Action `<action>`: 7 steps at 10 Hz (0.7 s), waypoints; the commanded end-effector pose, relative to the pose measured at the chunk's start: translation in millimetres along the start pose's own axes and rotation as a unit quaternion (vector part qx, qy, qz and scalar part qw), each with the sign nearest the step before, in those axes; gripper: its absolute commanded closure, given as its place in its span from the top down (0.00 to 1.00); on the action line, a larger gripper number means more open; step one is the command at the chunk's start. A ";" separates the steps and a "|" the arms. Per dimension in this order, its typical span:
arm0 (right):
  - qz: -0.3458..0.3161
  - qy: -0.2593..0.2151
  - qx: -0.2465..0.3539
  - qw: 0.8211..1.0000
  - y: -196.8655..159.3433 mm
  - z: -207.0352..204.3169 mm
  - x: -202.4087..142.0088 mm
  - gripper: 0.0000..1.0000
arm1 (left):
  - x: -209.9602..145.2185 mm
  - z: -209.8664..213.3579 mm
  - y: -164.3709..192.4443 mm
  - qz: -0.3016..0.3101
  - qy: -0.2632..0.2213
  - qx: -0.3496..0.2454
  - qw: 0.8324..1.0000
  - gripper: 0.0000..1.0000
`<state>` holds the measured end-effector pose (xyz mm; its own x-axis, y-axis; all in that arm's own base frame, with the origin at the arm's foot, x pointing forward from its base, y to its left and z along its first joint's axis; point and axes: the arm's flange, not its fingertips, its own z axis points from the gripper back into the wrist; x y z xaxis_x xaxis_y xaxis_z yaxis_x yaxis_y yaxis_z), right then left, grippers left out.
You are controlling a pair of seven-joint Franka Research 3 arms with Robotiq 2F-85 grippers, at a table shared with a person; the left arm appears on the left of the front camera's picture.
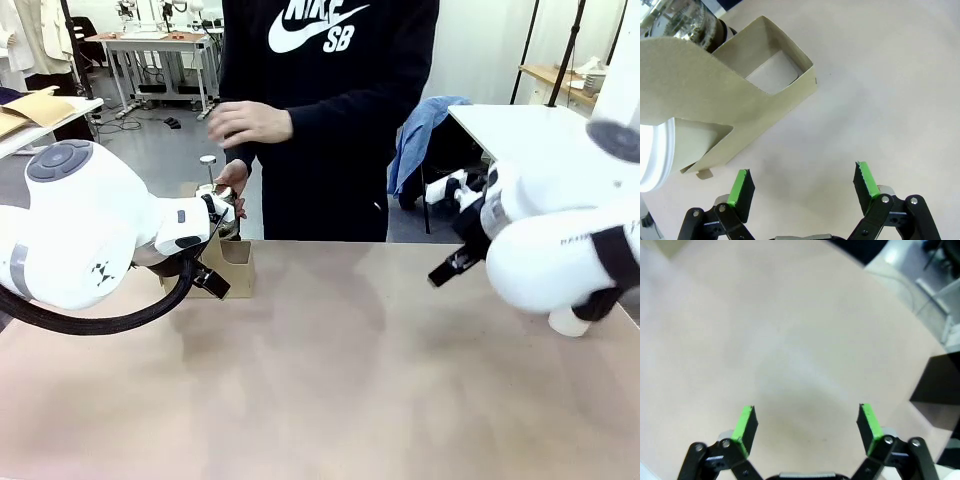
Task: Pour a drink into a cup and package it in a carrier.
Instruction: Pick up the 600 ml Paper Cup and place it in the middle top area of the table.
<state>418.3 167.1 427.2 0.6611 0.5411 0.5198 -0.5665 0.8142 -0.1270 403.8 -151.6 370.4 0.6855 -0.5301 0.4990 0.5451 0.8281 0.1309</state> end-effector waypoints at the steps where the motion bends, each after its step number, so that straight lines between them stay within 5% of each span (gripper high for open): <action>1: -0.006 0.003 0.040 0.999 -50.1 51.7 47.1 1.00 | 0.0 0.0 0.1 0.000 0.000 0.000 1.000 1.00; 4: 0.047 -0.049 0.167 0.984 -150.4 120.0 47.2 1.00 | 0.0 0.0 0.1 0.000 0.000 0.000 1.000 1.00; 7: 0.040 -0.151 0.248 0.956 -253.8 146.9 -56.8 1.00 | 0.0 0.0 0.1 0.000 0.000 0.000 1.000 1.00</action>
<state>449.9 -67.3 577.1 0.4575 0.4919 0.7408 -0.8100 0.5743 0.1189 403.8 -151.6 370.5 0.6855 -0.5301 0.4991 0.5448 0.8282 0.1313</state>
